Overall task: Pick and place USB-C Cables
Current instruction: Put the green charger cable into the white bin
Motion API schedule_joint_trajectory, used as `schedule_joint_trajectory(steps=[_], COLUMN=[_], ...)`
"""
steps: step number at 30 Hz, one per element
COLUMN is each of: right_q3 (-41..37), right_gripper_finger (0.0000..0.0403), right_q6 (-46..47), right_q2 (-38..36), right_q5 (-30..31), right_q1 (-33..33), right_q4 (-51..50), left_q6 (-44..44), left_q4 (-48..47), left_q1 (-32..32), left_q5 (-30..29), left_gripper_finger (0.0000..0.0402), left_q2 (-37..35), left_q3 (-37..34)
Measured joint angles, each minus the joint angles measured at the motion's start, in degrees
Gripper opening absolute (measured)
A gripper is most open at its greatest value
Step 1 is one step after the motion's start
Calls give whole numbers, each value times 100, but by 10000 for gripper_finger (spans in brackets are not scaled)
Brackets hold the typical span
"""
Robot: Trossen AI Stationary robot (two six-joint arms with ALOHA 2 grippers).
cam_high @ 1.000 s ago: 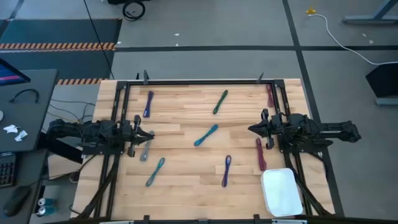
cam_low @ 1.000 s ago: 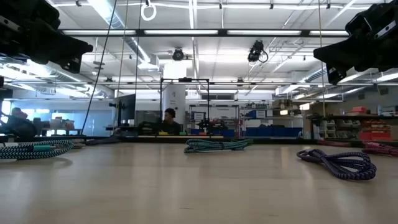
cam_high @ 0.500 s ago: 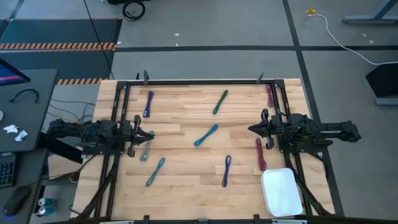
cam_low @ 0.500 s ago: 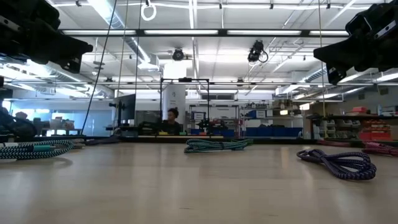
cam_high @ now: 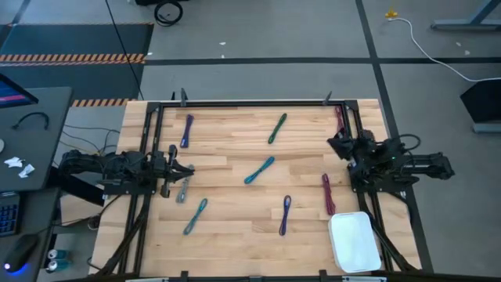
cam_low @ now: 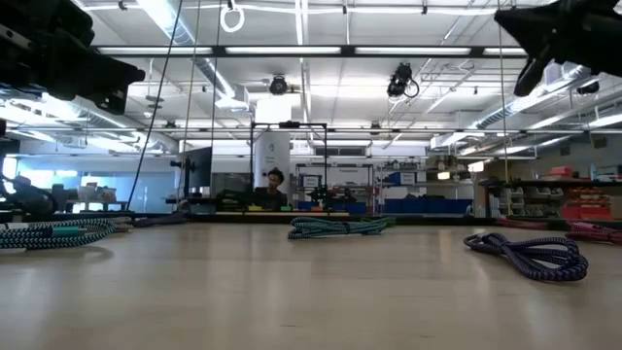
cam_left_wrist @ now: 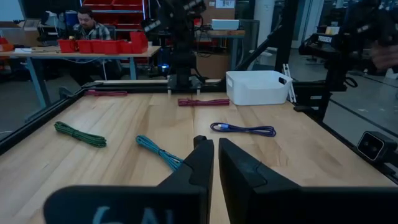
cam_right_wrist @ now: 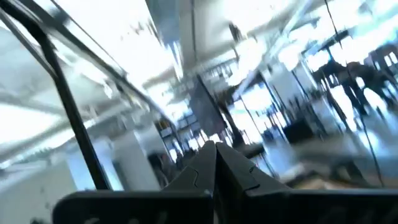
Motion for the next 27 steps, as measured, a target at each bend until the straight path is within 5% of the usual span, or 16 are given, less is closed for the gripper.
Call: schedule_joint_trajectory(steps=[5, 11, 17, 21, 27], right_q3=[908, 2774, 3755, 4423, 5506], right_gripper_finger=[10, 8, 20, 22, 27], right_q6=[-715, -1012, -1627, -1552, -1539], right_q2=[315, 1802, 3563, 4669, 6285], right_q5=[373, 2428, 2548, 2012, -198], right_q1=[-1, -78, -693, -1531, -2846], right_q4=[-854, -3822, -4299, -4535, -5203], left_q6=[1, 0, 2, 0, 0], left_q4=[0, 0, 0, 0, 0], left_q1=[1, 0, 0, 0, 0], left_q5=[0, 0, 2, 0, 0], left_gripper_finger=[37, 36, 30, 34, 38], left_q2=[0, 0, 0, 0, 7], left_q3=[0, -2, -2, -1, 0])
